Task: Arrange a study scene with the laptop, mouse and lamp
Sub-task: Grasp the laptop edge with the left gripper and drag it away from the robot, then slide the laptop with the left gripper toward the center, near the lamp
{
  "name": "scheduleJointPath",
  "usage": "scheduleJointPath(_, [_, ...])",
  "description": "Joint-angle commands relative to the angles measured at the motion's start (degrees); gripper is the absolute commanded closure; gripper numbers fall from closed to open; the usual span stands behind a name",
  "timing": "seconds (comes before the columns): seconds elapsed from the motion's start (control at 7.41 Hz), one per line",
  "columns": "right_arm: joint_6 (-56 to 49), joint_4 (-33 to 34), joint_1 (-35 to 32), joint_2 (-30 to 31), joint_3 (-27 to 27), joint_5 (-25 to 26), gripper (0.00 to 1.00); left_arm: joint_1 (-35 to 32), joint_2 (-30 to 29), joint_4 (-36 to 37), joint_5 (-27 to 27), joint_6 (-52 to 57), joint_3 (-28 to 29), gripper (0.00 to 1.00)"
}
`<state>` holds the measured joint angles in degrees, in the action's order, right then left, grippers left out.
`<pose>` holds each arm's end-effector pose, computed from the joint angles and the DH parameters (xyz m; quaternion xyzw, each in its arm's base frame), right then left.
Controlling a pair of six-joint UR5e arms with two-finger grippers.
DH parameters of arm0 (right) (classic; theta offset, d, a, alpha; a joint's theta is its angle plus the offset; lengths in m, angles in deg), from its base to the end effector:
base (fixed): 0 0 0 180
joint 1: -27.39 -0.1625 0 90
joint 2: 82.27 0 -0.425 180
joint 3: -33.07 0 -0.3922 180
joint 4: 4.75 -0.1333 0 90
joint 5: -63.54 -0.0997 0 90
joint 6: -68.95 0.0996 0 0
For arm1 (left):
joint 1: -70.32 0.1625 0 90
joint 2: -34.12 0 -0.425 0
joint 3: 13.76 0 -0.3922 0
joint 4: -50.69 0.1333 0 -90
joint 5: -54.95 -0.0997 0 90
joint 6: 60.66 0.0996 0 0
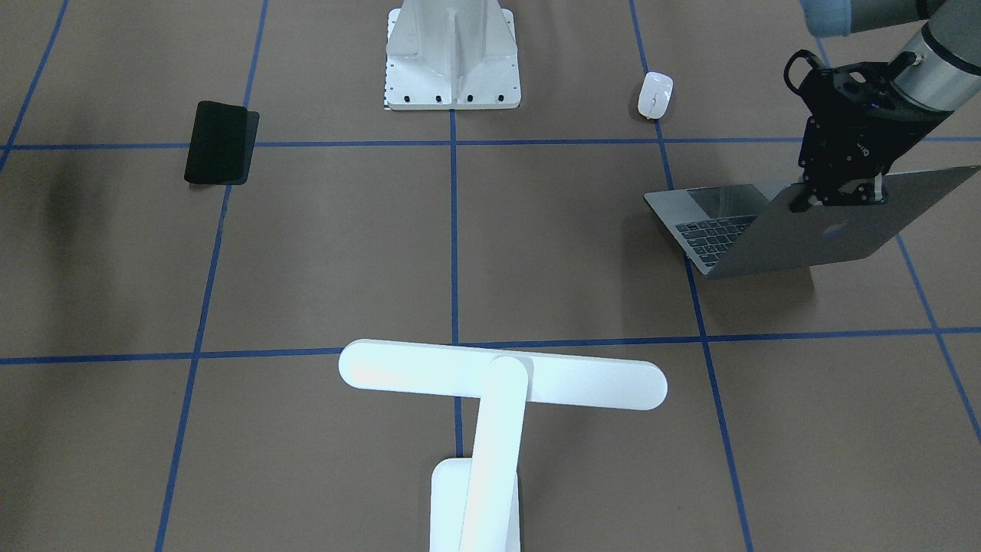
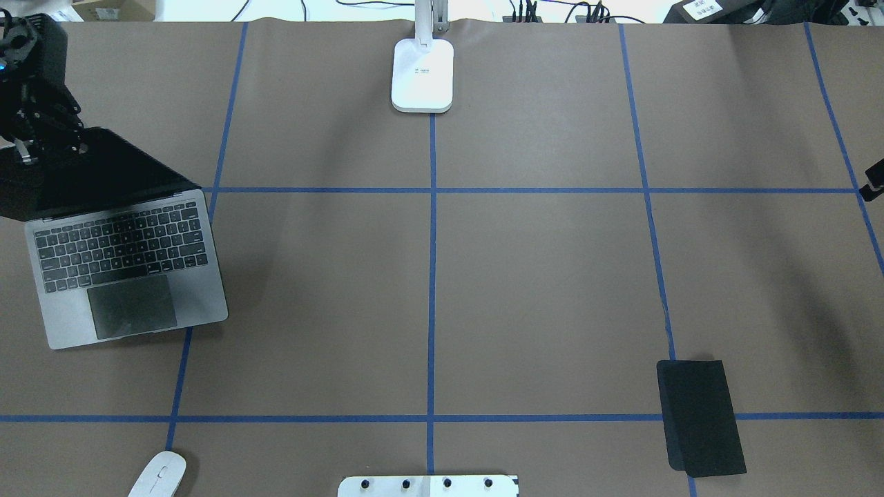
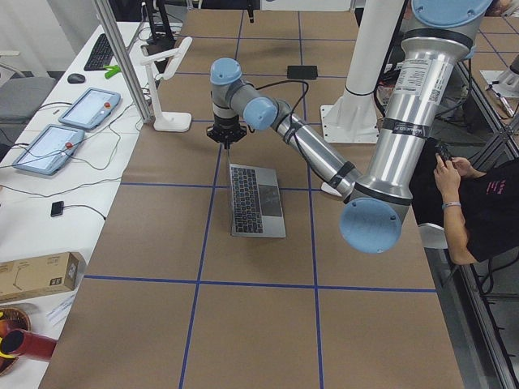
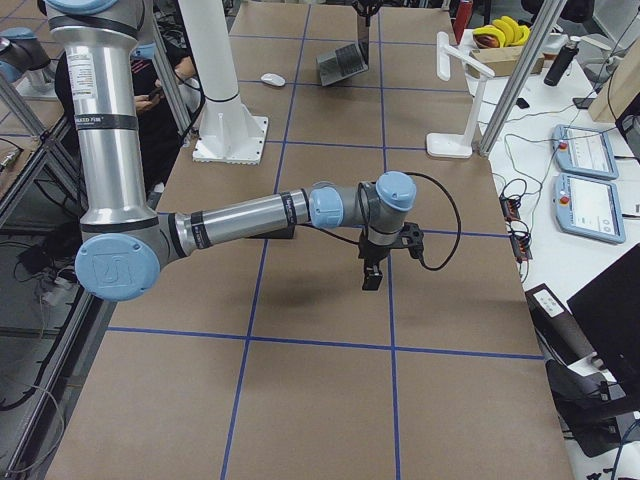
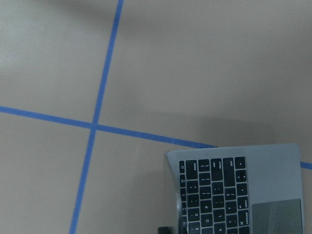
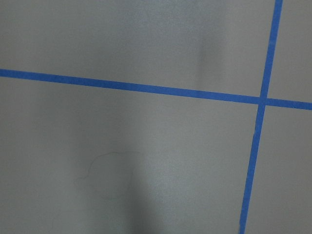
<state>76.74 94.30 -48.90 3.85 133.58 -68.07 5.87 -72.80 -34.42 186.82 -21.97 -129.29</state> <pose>-0.0568 -0.5161 0.5539 -0.0234 -0.3567 -0.0647 0.9317 0.1715 -0.5136 0.3024 0.3374 0.3017 0.5676 0.6878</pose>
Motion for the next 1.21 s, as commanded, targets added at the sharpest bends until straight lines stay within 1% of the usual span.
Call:
scheduleJointPath(0.0, [0.12, 0.0, 0.0, -0.07, 0.04, 0.65, 0.0, 3.0, -9.84, 7.39, -2.23, -0.2, 1.95, 1.0])
scheduleJointPath(0.13, [0.12, 0.0, 0.0, 0.01, 0.04, 0.57, 0.0, 3.71, -13.11, 9.08, -2.32, -0.81, 3.45, 1.0])
scheduleJointPath(0.27, [0.12, 0.0, 0.0, 0.1, -0.05, 0.57, 0.0, 4.5, -15.66, 9.18, -2.32, -2.38, 4.77, 1.0])
scheduleJointPath(0.4, [0.12, 0.0, 0.0, 0.1, -0.05, 0.57, 0.0, 7.03, -17.17, 9.18, -2.41, -5.88, 5.39, 1.0])
scheduleJointPath(0.54, [0.21, 0.0, -0.09, 0.28, 0.04, 0.57, 0.0, 9.66, -19.36, 9.18, -6.33, -7.91, 6.01, 1.0])
scheduleJointPath(0.67, [0.38, 0.0, -0.09, 0.45, 0.04, 0.57, 0.0, 11.78, -21.21, 9.35, -7.41, -10.81, 6.19, 1.0])
scheduleJointPath(1.08, [1.09, 0.0, 0.0, 0.45, 0.04, 0.57, 0.0, 12.24, -27.1, 9.53, -7.59, -12.33, 10.83, 1.0])
